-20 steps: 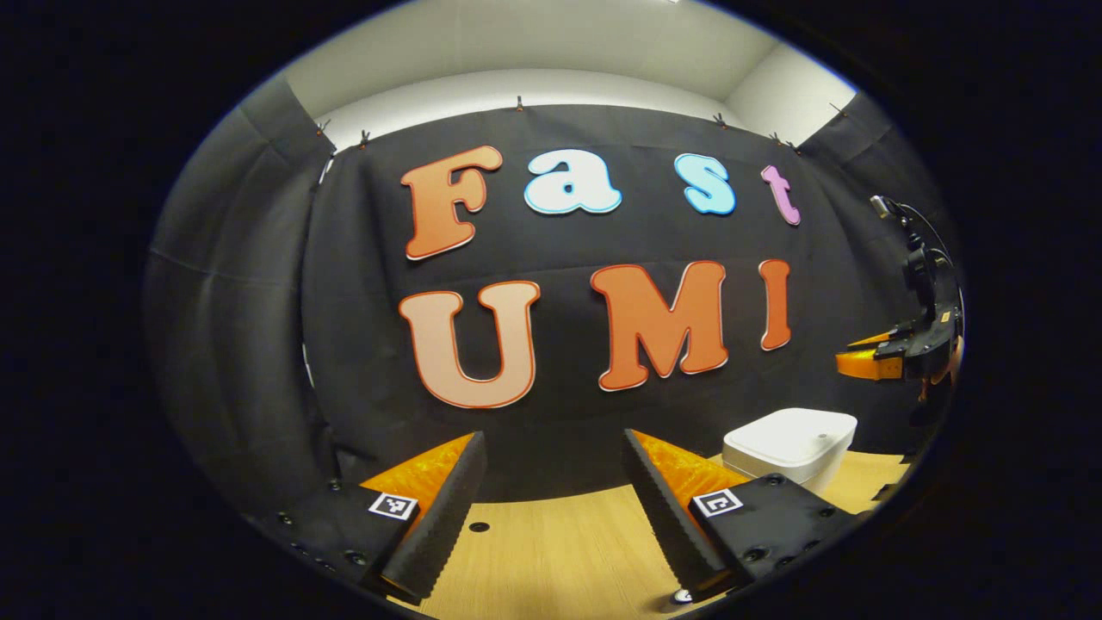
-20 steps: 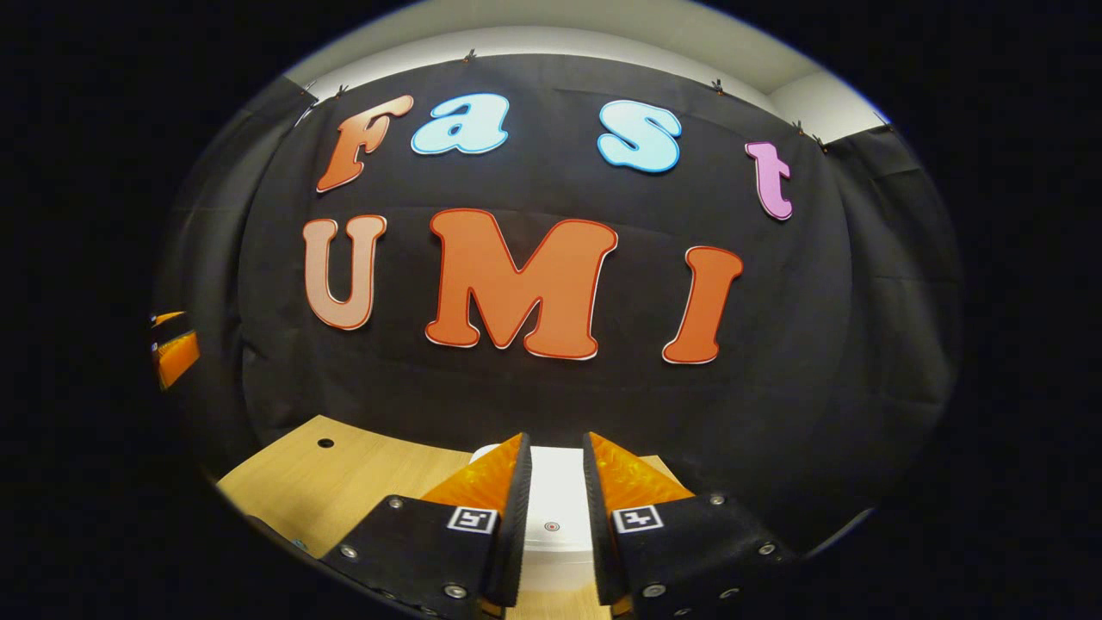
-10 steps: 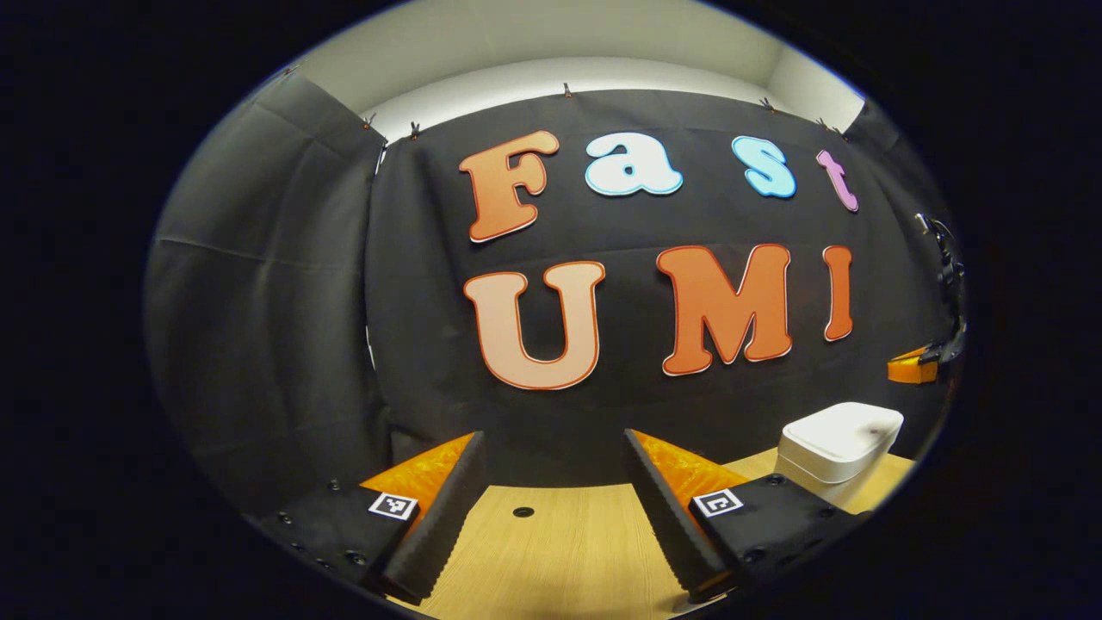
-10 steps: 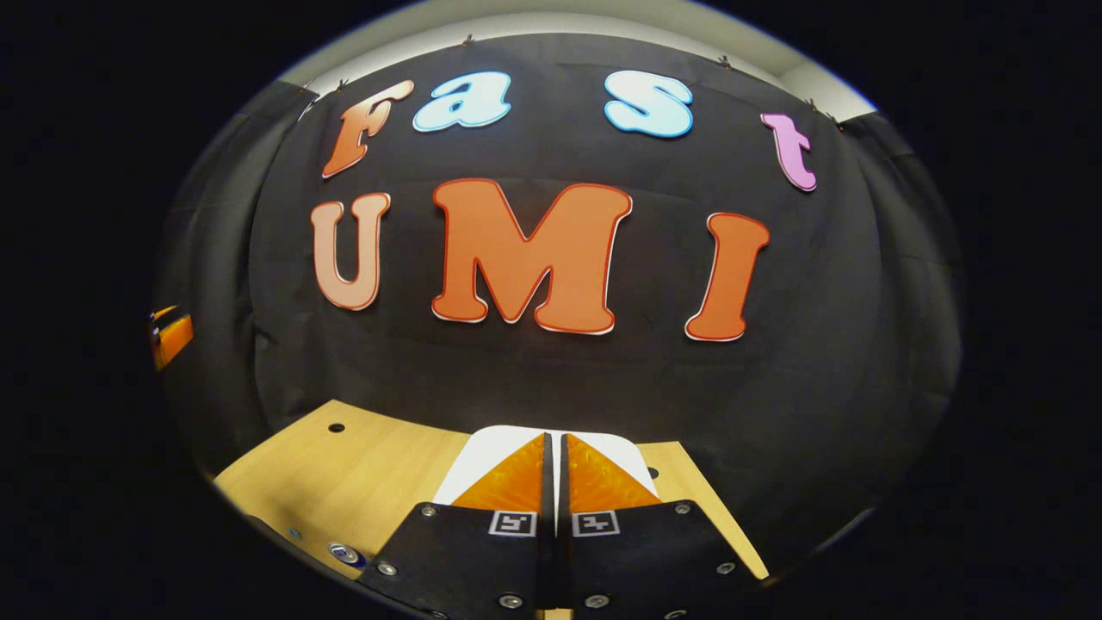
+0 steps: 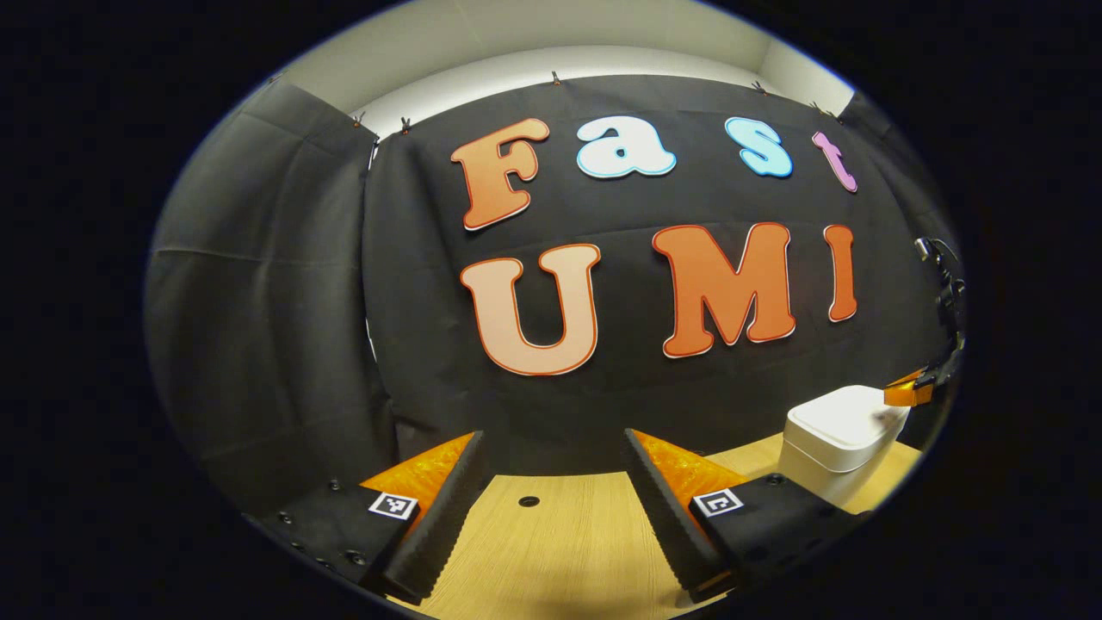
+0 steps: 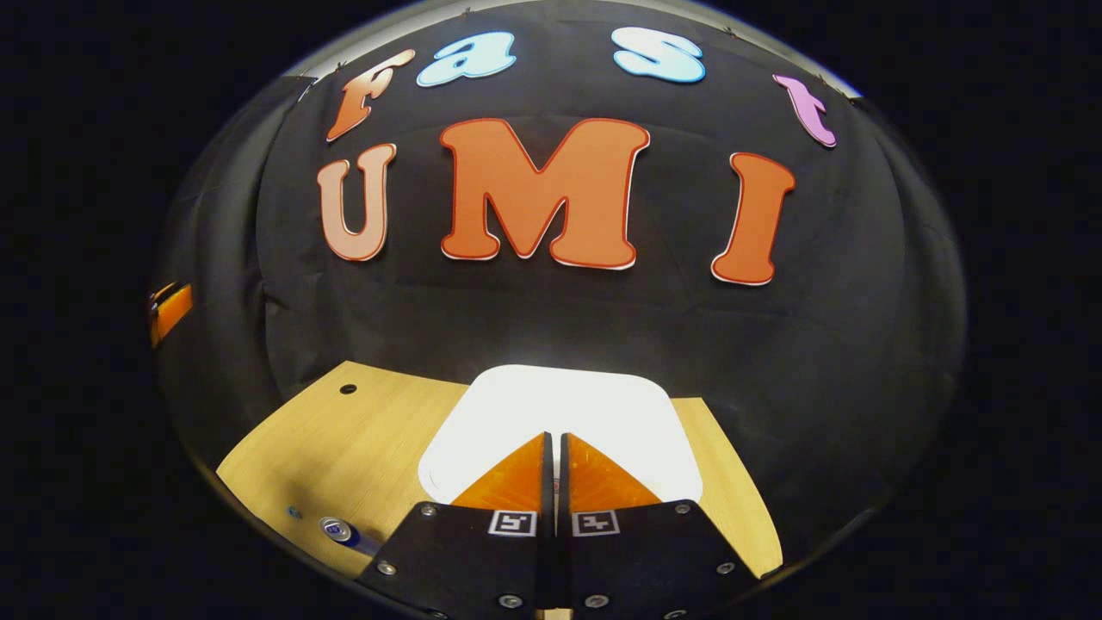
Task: Press the lid of the desktop garbage bin to open it, pick up the crumpled paper on the desktop and throw it into the bin, then pick up the pop can on the desktop and drop it into the bin, and finally close the garbage bin lid.
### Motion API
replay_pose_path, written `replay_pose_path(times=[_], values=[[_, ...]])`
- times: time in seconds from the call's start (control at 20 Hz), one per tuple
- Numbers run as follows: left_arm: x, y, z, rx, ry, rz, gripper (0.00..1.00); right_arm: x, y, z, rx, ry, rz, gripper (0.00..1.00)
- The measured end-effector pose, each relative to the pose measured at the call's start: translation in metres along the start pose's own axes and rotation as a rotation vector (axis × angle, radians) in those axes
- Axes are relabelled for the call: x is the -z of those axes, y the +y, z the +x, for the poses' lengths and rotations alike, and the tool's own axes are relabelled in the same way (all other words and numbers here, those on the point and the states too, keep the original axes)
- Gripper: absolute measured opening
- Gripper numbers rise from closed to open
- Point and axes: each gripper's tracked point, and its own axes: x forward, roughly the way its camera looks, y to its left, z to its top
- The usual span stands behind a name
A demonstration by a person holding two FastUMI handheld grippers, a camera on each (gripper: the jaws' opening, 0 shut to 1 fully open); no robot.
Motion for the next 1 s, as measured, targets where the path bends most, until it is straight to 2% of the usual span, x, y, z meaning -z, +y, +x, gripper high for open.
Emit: replay_pose_path(times=[0.15,0.3,0.4,0.5,0.7,1.0], values=[[0.011,-0.010,0.001,0.023,0.027,-0.008,1.00,0.015,0.005,0.005,-0.022,0.040,0.014,0.01],[0.021,-0.006,0.001,0.012,0.059,-0.013,1.00,0.019,0.007,0.011,-0.023,0.066,0.025,0.01],[0.025,-0.005,0.002,0.001,0.068,-0.013,1.00,0.020,0.004,0.010,-0.038,0.108,0.146,0.01],[0.024,-0.002,0.001,-0.008,0.061,-0.012,1.00,0.021,0.007,0.010,-0.065,0.135,0.198,0.01],[0.032,0.000,0.001,-0.006,0.076,-0.029,1.00,0.019,0.005,0.010,-0.038,0.122,0.098,0.01],[0.034,-0.002,0.001,0.025,0.067,-0.016,1.00,0.002,0.004,0.005,-0.042,0.098,0.144,0.01]])
